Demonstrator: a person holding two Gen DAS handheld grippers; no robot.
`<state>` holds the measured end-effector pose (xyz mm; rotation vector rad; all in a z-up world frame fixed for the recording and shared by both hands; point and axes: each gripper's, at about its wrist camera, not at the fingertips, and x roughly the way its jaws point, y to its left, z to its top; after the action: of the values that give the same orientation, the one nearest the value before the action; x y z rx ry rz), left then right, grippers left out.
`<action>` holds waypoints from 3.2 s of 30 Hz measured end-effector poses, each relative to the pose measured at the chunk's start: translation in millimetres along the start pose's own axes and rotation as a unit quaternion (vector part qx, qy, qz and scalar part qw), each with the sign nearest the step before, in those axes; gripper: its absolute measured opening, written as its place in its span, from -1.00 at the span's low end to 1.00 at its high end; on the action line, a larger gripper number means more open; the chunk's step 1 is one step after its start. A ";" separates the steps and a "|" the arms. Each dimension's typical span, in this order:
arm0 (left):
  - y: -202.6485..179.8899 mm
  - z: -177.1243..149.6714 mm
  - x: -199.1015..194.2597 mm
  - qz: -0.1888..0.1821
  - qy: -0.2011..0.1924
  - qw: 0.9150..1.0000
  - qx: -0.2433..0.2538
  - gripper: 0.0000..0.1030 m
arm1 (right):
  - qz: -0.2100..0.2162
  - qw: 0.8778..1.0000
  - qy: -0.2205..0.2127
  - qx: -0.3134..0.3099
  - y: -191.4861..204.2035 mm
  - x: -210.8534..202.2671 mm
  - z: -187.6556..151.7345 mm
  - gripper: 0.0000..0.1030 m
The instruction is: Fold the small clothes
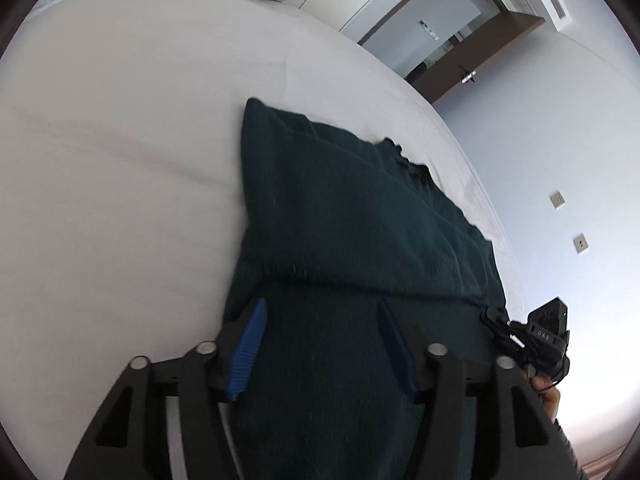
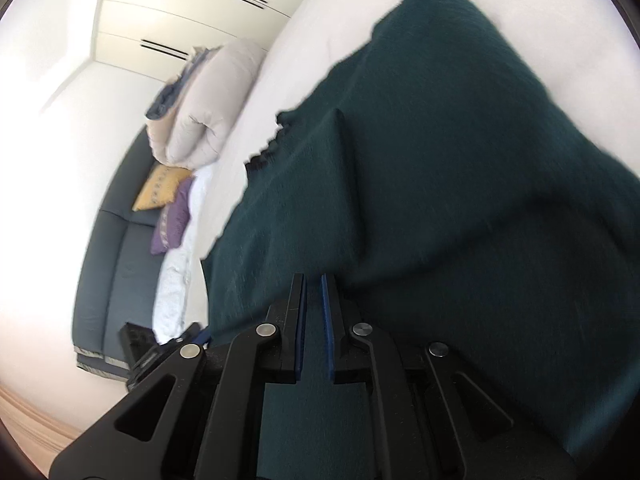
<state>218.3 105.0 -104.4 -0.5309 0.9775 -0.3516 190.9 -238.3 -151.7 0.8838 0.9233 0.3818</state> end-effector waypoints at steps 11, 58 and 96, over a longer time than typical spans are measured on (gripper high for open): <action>-8.1 -110.2 -111.7 -0.006 -0.024 1.000 0.001 0.80 | 0.017 0.993 -0.077 -0.082 37.0 -159.1 -132.5 0.42; 16.0 -193.1 -120.8 -0.009 0.115 0.993 -0.026 -0.76 | -0.119 0.992 0.024 0.028 -57.7 -261.9 -213.2 0.23; 11.4 -147.3 -160.3 -0.208 0.021 0.969 -0.132 -0.82 | 0.025 0.999 -0.028 0.011 13.3 -261.6 -166.9 -0.88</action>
<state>9.9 156.8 -66.9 -0.9814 0.9558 -0.6128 -93.8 -312.7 -52.8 0.9351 0.8565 0.3876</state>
